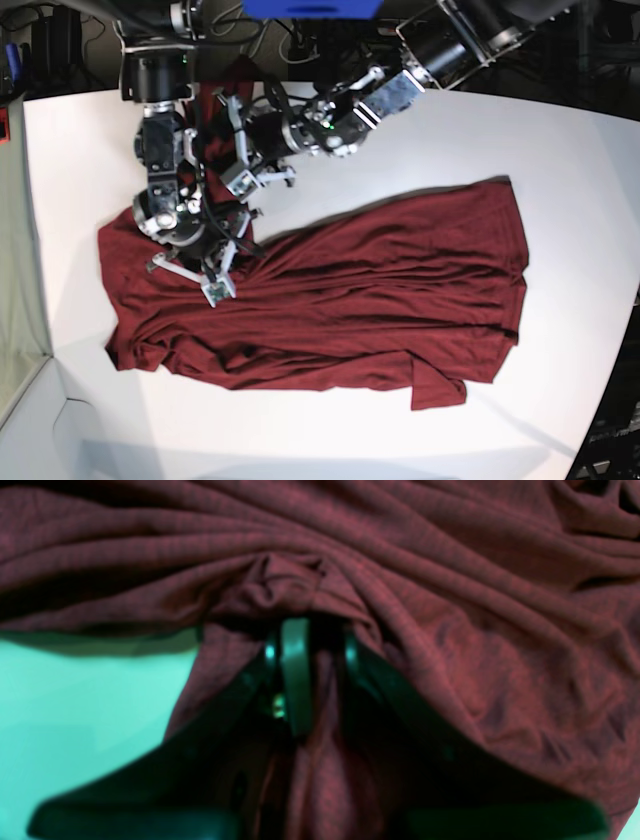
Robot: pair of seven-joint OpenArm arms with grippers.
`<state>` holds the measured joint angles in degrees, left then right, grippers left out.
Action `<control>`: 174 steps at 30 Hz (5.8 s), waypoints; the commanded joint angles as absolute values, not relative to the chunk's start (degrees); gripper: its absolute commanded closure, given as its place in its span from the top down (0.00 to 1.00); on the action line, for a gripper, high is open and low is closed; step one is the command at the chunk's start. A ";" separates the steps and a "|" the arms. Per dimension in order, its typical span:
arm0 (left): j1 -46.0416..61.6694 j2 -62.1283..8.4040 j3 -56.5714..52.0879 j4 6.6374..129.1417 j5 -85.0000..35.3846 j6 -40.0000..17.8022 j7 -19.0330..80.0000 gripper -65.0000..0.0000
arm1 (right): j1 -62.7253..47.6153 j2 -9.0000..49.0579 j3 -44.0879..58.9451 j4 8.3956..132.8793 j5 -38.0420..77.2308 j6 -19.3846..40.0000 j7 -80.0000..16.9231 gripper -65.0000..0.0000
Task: Layout the t-shirt on the table in an organized manner, then fold the t-shirt properly
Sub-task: 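Grasp the shirt fabric with both grippers near the collar region, then lift the shirt flap with the left gripper and lay it over the body, then hold the shirt edge with both grippers and pull it away from the hem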
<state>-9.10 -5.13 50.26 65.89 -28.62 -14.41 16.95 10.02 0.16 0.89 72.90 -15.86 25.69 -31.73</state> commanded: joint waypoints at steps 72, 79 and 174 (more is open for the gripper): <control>-4.88 -28.53 42.51 94.46 -29.85 -12.70 51.82 0.00 | 13.93 3.38 1.10 73.19 -16.66 26.24 -36.97 0.12; -5.23 -25.36 42.59 88.22 -20.70 -12.70 51.82 0.00 | 14.46 3.47 1.10 73.10 -16.66 26.24 -36.97 0.12; 4.44 -22.99 -3.30 84.53 14.11 -40.00 46.02 0.00 | -15.87 7.78 4.88 102.20 -16.57 26.24 -36.53 0.12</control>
